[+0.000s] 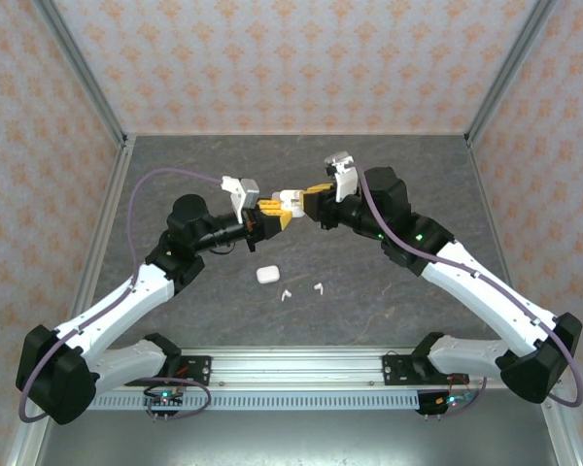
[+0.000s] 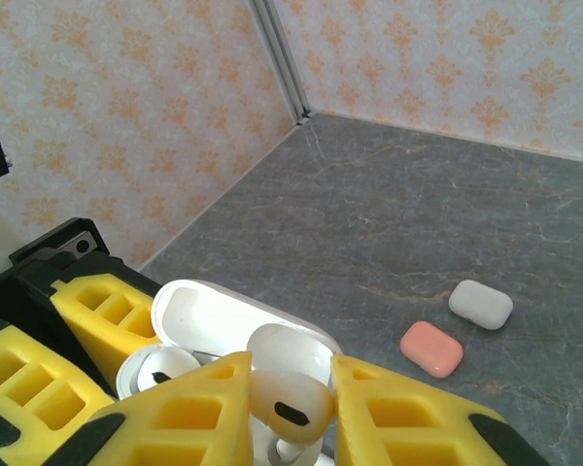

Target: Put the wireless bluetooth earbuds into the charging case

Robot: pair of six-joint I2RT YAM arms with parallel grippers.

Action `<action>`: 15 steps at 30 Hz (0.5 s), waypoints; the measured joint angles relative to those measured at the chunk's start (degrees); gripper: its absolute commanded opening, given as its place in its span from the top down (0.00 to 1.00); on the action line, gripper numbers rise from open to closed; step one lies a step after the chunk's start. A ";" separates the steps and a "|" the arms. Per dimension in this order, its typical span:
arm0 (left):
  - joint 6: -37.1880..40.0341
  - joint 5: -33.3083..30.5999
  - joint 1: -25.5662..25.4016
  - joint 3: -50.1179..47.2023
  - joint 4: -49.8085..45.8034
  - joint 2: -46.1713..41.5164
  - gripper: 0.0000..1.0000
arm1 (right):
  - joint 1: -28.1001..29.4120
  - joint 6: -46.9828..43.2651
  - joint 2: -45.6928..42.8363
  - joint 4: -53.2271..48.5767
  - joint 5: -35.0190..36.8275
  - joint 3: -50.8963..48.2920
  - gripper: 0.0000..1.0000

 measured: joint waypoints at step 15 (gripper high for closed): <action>0.00 0.20 0.00 0.00 0.20 0.00 0.90 | -0.02 1.46 0.70 -1.05 -3.28 0.22 0.73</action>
